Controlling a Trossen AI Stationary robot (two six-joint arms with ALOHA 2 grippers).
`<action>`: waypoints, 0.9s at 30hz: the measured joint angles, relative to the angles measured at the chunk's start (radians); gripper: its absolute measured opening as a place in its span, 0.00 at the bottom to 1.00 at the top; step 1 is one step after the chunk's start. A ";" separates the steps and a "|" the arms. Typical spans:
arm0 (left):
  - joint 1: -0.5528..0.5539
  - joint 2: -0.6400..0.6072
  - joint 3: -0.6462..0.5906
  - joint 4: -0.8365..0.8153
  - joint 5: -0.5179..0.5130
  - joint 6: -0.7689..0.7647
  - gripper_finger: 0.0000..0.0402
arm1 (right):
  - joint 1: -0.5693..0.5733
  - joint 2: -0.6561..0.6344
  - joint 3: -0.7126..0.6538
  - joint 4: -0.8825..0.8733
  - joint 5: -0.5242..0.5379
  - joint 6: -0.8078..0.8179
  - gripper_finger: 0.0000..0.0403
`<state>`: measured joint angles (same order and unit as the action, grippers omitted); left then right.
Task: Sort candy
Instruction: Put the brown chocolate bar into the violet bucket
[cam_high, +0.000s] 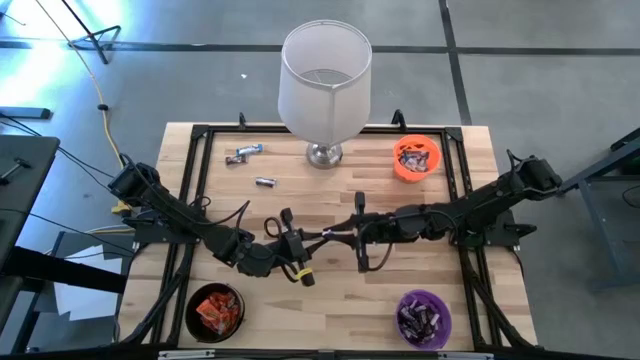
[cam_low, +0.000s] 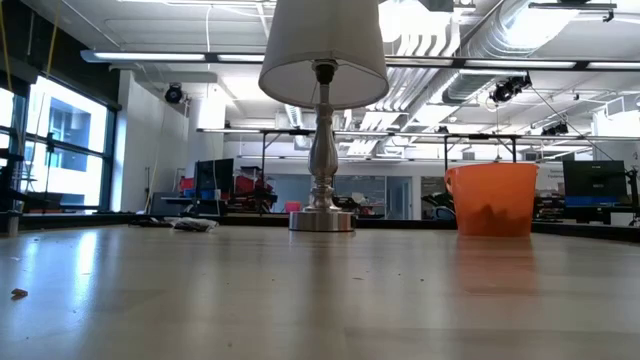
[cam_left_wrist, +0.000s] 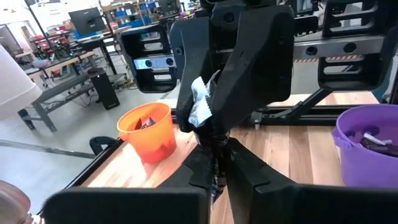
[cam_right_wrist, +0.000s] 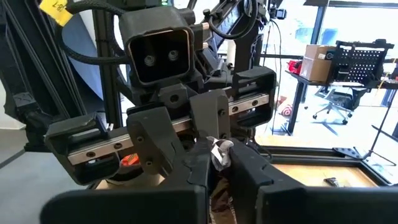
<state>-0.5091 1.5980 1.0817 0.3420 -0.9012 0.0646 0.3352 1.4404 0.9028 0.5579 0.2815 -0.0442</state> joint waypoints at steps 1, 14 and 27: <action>0.000 0.000 0.000 0.000 -0.003 0.004 0.05 | -0.001 0.000 0.000 0.000 -0.001 0.001 0.05; -0.025 -0.010 0.001 -0.022 -0.189 0.227 0.26 | 0.001 -0.013 0.000 -0.065 0.077 0.022 0.01; -0.097 -0.047 0.002 -0.296 -0.362 0.009 0.28 | 0.048 -0.198 -0.001 -0.578 0.023 0.547 0.01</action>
<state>-0.6063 1.5513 1.0836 0.0460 -1.2627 0.0740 0.3829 1.2420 0.9016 -0.0204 0.3045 0.5031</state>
